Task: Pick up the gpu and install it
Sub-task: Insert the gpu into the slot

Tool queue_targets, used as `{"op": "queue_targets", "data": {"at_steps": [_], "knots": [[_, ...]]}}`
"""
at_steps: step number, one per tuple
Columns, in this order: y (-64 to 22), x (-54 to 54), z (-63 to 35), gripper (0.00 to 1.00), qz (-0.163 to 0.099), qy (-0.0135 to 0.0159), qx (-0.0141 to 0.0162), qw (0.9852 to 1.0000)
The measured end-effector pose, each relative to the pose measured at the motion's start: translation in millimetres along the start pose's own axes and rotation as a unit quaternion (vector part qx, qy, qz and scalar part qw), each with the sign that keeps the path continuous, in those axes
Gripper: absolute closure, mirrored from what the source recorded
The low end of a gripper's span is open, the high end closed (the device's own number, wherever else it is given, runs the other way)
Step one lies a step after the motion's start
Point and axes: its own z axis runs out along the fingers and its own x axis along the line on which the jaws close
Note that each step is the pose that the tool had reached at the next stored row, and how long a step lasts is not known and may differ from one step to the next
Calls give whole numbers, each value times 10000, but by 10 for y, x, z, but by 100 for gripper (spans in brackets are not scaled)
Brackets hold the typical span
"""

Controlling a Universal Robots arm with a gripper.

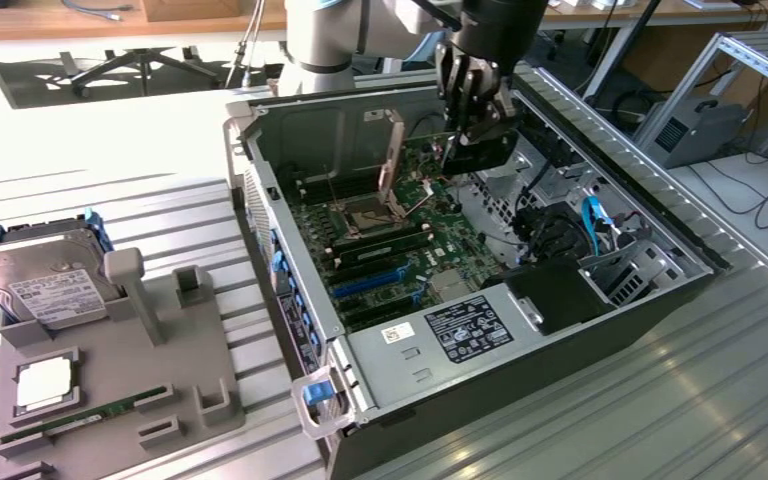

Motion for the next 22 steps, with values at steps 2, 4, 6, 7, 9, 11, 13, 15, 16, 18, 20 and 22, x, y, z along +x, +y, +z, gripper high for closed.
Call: {"op": "queue_targets", "data": {"at_steps": [2, 4, 6, 7, 9, 11, 13, 15, 16, 18, 20, 22], "knots": [[0, 0, 0, 73, -47, -3, -1, 10000], [0, 0, 0, 73, -96, -6, -3, 10000], [0, 0, 0, 73, -148, -9, -4, 9999], [0, 0, 0, 73, -169, -11, -5, 9999], [0, 0, 0, 73, -233, -15, -7, 9997], [0, 0, 0, 73, -279, -18, -8, 9996], [0, 0, 0, 73, -342, -22, -10, 9994], [0, 0, 0, 73, -396, -25, -12, 9992], [0, 0, 0, 73, -420, -27, -12, 9991], [0, 0, 0, 73, -466, -30, -14, 9989], [0, 0, 0, 73, -513, -33, -15, 9987], [0, 0, 0, 73, -562, -36, -16, 9984]]}}
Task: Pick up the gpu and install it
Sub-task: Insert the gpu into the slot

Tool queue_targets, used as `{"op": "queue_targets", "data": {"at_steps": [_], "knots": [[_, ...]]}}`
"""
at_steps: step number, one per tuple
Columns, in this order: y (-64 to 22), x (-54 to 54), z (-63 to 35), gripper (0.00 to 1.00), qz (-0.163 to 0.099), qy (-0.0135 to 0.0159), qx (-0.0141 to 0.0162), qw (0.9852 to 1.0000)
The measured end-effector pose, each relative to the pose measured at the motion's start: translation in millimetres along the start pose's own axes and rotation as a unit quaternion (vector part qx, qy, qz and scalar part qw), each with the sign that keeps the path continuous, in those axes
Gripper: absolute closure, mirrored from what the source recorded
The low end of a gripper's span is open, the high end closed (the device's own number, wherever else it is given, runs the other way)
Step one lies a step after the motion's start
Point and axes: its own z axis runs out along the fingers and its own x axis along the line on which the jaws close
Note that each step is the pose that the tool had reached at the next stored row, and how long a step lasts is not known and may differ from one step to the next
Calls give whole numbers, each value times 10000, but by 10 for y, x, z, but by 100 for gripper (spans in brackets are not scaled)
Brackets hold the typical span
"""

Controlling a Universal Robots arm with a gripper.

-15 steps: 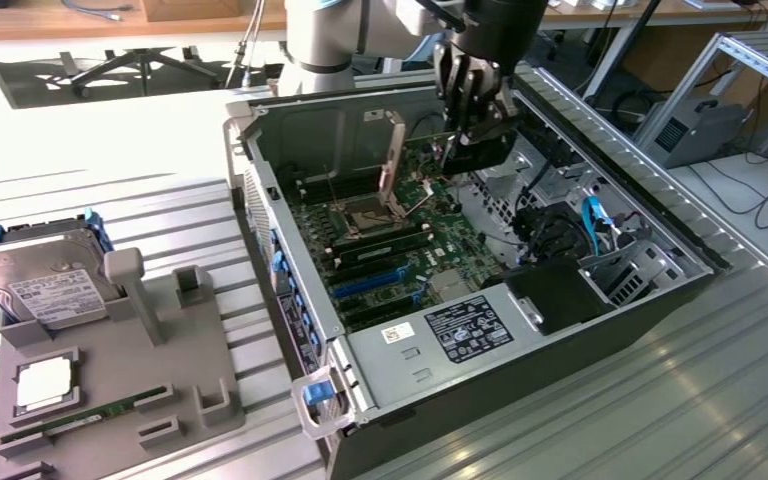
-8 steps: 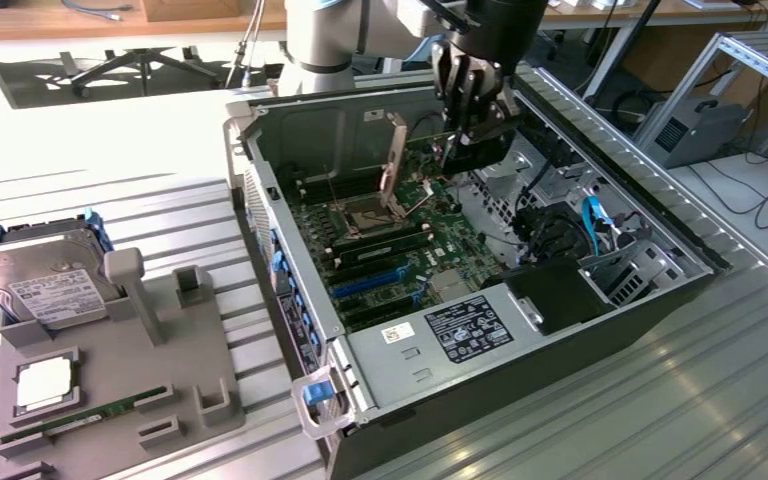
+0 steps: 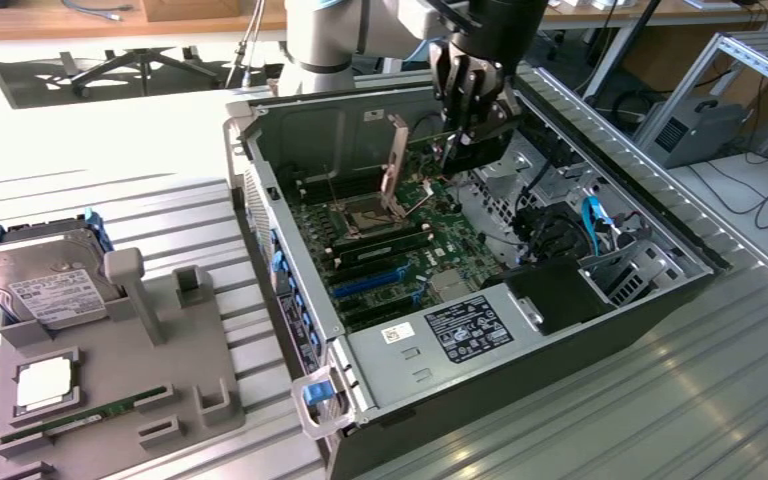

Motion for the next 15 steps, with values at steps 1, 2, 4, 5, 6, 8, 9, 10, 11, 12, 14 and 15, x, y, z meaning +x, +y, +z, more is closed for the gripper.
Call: {"op": "queue_targets", "data": {"at_steps": [1, 2, 4, 5, 6, 8, 9, 10, 11, 12, 14, 15], "knots": [[0, 0, 0, 73, -32, -2, -1, 10000], [0, 0, 0, 73, -64, -4, -2, 10000], [0, 0, 0, 73, -126, -8, -4, 9999], [0, 0, 0, 73, -146, -9, -4, 9999], [0, 0, 0, 73, -165, -11, -5, 9999], [0, 0, 0, 73, -219, -14, -6, 9998], [0, 0, 0, 73, -241, -15, -7, 9997], [0, 0, 0, 73, -265, -17, -8, 9996], [0, 0, 0, 73, -286, -18, -8, 9996], [0, 0, 0, 73, -310, -20, -9, 9995], [0, 0, 0, 73, -369, -23, -11, 9993], [0, 0, 0, 73, -399, -25, -12, 9992]]}}
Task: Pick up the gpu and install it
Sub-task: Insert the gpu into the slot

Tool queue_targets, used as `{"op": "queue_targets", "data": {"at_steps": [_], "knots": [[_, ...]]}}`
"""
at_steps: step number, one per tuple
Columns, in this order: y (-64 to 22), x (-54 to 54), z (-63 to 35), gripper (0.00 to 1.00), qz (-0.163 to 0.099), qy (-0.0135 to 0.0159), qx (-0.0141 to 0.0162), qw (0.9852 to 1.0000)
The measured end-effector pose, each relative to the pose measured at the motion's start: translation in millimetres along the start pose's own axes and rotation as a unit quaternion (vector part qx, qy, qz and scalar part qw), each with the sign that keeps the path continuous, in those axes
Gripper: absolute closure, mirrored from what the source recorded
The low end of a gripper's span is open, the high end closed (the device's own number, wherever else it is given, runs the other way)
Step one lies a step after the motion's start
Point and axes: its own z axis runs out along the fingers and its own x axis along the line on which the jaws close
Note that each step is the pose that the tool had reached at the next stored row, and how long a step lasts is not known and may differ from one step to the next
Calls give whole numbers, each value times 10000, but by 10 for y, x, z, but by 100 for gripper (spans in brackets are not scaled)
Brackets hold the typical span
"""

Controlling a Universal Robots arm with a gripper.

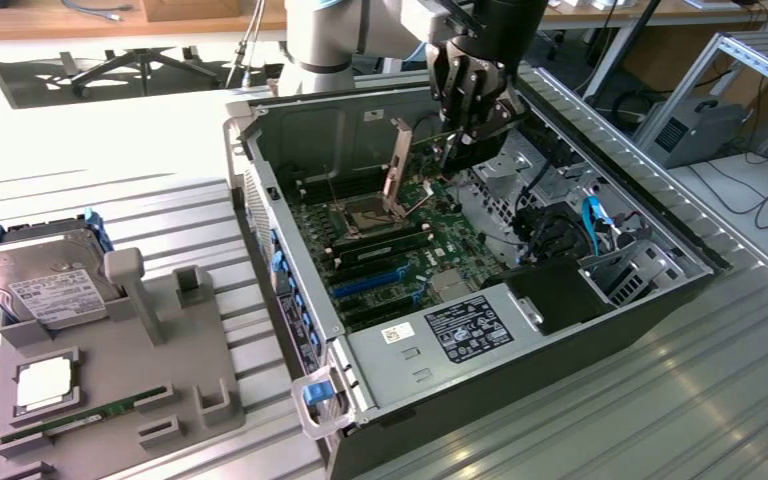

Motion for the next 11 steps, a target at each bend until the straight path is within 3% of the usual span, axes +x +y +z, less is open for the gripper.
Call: {"op": "queue_targets", "data": {"at_steps": [11], "knots": [[0, 0, 0, 73, -264, -17, -8, 9997]]}}
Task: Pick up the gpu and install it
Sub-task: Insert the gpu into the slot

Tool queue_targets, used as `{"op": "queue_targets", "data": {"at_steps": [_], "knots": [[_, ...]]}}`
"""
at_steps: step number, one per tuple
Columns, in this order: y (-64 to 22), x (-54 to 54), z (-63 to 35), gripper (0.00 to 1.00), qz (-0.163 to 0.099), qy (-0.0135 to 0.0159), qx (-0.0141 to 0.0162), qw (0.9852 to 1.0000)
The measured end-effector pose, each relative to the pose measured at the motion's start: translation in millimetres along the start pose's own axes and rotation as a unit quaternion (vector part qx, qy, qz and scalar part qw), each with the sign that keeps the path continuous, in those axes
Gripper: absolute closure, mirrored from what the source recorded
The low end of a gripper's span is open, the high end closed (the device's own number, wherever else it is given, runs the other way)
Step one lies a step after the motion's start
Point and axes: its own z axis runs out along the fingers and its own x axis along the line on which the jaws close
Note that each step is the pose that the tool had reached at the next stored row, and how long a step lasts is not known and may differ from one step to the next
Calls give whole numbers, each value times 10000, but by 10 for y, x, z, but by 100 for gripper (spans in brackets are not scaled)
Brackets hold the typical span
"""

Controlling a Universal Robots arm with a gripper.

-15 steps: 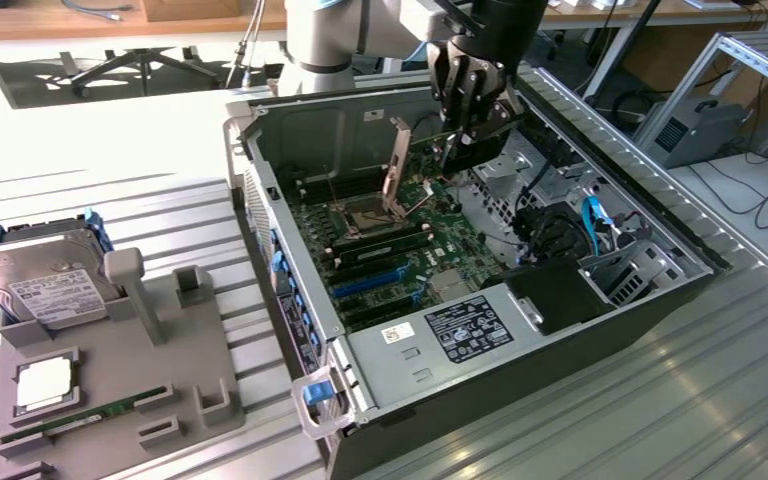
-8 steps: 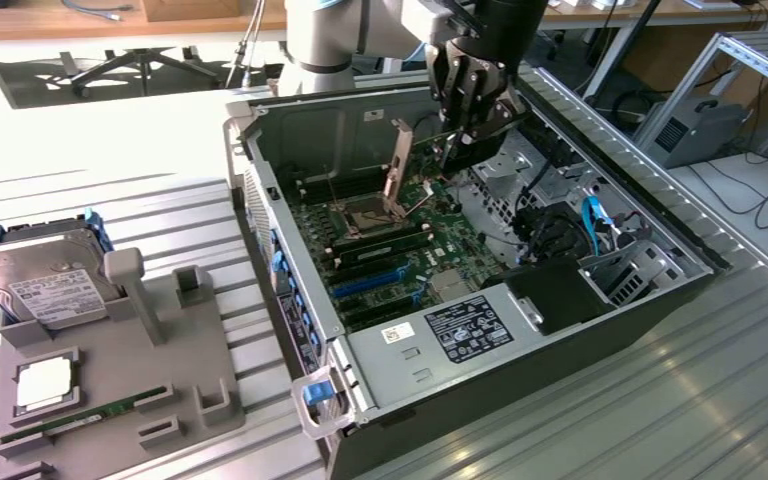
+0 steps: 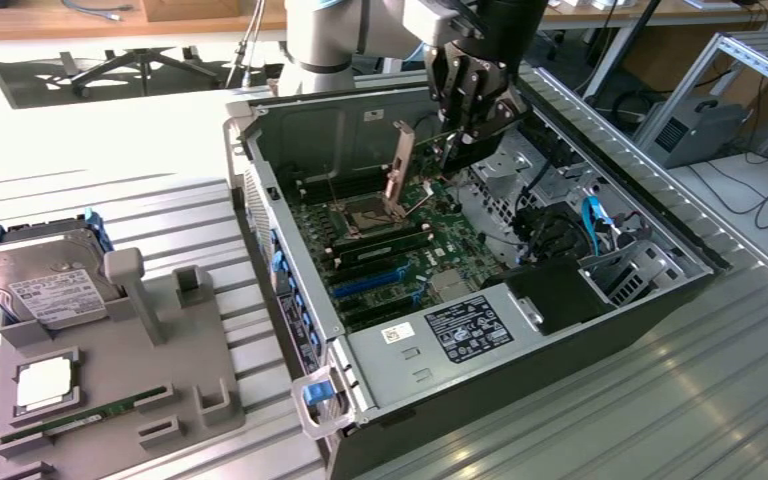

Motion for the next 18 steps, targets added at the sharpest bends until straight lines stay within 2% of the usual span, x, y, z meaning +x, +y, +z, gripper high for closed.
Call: {"op": "queue_targets", "data": {"at_steps": [6, 9, 14, 18], "knots": [[0, 0, 0, 73, -150, -10, -4, 9999], [0, 0, 1, 73, -143, -10, -4, 9999], [1, 1, 12, 73, 171, 10, 6, 9999], [1, 1, 20, 73, 532, 33, 16, 9986]]}}
